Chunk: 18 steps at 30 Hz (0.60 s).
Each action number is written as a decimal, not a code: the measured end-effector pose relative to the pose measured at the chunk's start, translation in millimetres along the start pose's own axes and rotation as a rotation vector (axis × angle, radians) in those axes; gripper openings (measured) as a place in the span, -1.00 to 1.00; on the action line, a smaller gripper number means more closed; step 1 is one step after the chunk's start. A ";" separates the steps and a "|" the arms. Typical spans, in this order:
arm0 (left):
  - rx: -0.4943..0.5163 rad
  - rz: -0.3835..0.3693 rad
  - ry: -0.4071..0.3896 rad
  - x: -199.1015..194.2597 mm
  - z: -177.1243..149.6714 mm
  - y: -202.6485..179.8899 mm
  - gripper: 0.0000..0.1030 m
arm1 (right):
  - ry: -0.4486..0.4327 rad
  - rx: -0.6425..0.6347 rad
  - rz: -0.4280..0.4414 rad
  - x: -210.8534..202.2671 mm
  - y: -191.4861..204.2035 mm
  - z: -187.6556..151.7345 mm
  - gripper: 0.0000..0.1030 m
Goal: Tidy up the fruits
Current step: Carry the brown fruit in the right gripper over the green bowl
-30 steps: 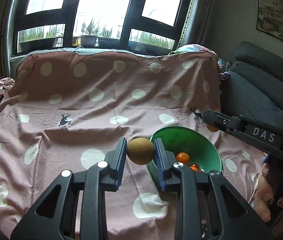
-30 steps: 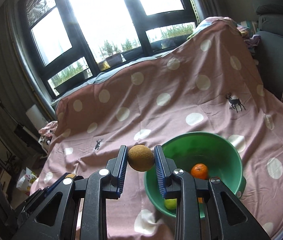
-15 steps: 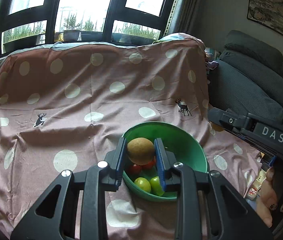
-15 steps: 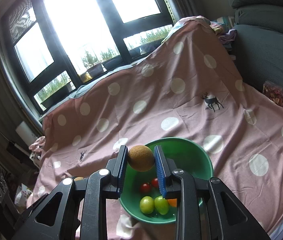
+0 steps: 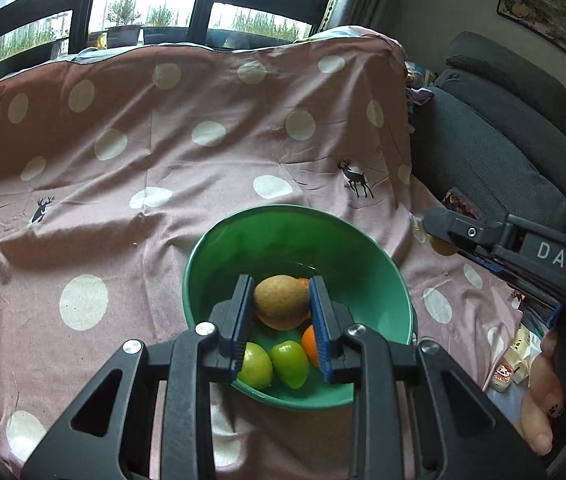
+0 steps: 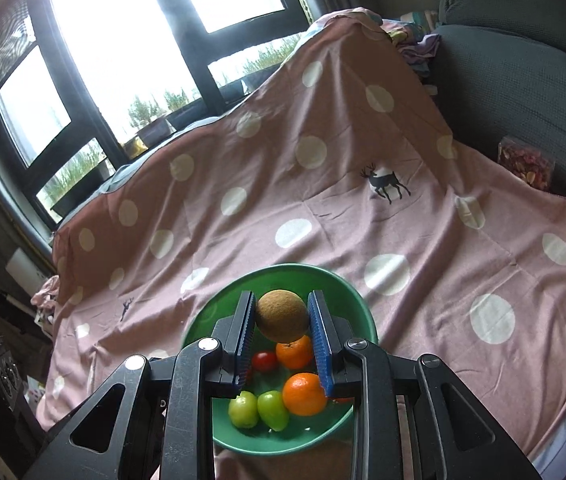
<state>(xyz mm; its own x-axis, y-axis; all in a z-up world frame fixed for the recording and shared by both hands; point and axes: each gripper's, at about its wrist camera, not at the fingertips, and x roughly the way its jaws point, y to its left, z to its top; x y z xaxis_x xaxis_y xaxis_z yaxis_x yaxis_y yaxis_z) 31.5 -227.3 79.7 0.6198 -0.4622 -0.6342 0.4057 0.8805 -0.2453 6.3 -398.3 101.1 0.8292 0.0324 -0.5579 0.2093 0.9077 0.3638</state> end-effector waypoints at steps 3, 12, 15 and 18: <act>-0.005 -0.004 0.025 8.4 -1.5 -0.5 -0.46 | 0.015 0.017 -0.030 4.7 -8.7 0.5 -0.44; -0.010 0.003 0.100 34.9 -10.3 -4.6 -0.45 | 0.096 0.044 -0.048 27.8 -28.2 -2.5 -0.44; -0.017 -0.008 0.133 43.7 -13.1 -5.0 -0.45 | 0.126 0.042 -0.058 36.2 -29.3 -5.0 -0.44; -0.013 -0.008 0.157 50.2 -15.2 -6.4 -0.45 | 0.162 0.037 -0.048 45.3 -30.2 -8.0 -0.44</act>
<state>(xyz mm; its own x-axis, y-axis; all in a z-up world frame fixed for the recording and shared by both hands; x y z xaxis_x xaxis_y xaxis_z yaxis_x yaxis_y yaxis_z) 49.9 -254.5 38.3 0.5037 -0.4477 -0.7388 0.4006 0.8788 -0.2594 33.4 -420.9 58.9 0.7238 0.0593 -0.6875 0.2681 0.8939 0.3593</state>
